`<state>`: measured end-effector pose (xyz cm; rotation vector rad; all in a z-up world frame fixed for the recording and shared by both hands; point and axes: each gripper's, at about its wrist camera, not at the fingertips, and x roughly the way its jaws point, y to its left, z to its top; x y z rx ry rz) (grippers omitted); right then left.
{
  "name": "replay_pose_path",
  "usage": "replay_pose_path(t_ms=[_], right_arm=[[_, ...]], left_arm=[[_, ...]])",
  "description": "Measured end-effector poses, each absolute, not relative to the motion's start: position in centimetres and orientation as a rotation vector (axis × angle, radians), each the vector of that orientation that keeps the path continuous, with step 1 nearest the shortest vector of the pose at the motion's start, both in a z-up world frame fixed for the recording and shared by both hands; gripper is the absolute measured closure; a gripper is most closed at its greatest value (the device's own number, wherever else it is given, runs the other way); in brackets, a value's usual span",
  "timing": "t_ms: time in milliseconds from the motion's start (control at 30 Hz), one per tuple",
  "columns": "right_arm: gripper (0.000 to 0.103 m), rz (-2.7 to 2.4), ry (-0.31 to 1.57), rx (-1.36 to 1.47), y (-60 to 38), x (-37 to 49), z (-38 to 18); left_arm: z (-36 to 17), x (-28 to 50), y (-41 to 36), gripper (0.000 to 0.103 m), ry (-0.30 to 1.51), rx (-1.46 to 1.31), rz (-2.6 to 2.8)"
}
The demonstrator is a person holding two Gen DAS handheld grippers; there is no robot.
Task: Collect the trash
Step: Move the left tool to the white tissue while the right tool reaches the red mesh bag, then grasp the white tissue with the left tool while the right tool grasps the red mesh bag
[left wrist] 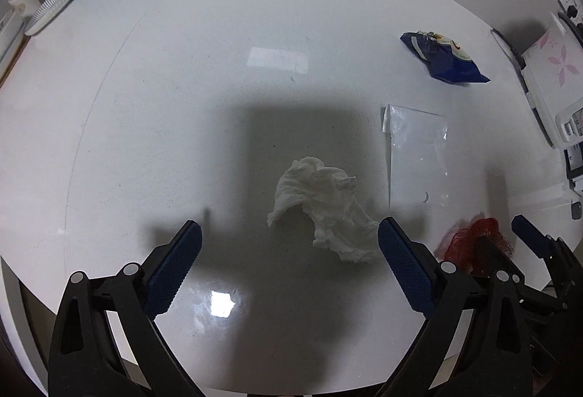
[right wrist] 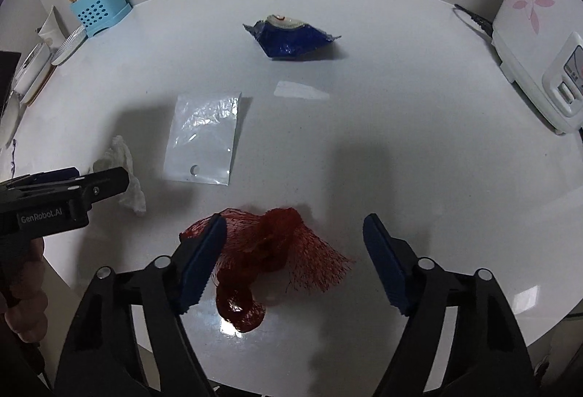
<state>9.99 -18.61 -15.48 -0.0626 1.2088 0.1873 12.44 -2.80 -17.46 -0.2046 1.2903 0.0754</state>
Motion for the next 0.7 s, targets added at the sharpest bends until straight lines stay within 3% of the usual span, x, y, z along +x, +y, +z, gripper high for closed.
replay_pose_path(t_ms=[200,433,567,700], right_arm=[[0.047,0.213,1.224,-0.080,-18.5,9.7,-16.4],[0.069,0.259,1.199,-0.153,-17.6,8.9,-16.2],[0.081,0.255,1.194,-0.152,-17.6,8.6,-16.1],[0.084,0.254,1.187,-0.155,-17.6,8.5,-15.7]], left_arm=[[-18.0,12.9,-3.1,0.015,1.317,-0.177,0.106],[-17.4,12.8,-3.4,0.054,1.314,-0.140,0.119],[-17.2,12.9,-3.9,0.093,1.311,-0.120,0.085],[-17.0,12.7,-3.6,0.098,1.311,-0.139,0.053]])
